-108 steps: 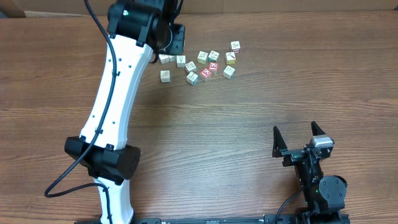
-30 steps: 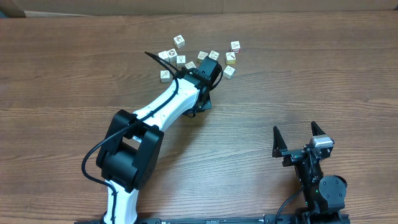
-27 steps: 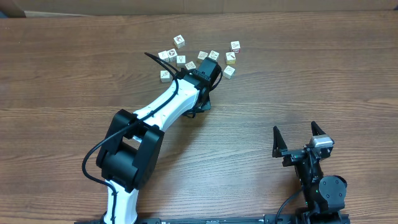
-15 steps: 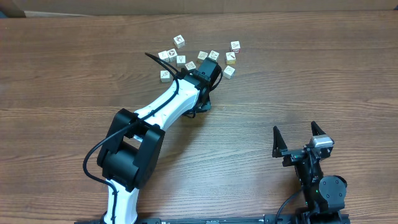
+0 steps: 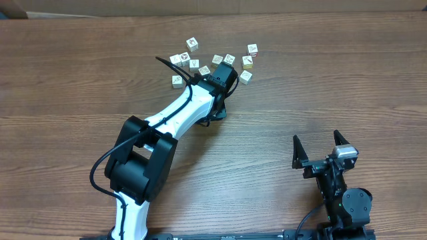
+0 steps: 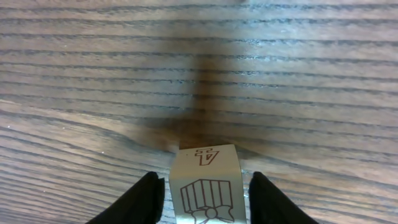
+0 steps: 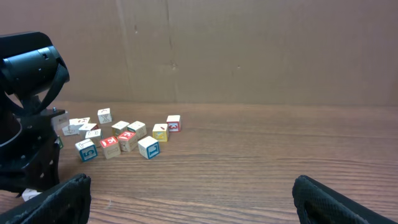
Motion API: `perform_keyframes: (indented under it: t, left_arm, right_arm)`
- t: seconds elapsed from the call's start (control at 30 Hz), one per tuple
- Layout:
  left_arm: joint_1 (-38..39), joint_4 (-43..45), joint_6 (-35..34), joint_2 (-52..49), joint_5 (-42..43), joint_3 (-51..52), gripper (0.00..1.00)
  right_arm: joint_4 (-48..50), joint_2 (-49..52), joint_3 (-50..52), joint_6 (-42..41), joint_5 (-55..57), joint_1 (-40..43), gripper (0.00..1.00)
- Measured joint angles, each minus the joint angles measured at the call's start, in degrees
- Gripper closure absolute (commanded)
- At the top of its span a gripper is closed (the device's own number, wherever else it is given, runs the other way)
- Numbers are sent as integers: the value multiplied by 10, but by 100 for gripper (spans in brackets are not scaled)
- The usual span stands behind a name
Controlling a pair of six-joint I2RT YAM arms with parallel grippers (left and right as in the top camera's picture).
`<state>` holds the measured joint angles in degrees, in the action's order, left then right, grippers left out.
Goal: Form a horizontal line
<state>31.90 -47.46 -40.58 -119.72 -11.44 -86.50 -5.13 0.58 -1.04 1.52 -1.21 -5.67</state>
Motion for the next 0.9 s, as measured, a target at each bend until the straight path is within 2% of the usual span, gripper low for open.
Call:
perform_keyframes:
  t: [0.2,0.9]
  left_arm:
    - [0,8,0,0,0,0,73]
    - [0,40,0,-1,-45,0,71]
  right_arm:
    - [0,0,0,0,0,0,0]
    - [0,0,0,0,0,0,0]
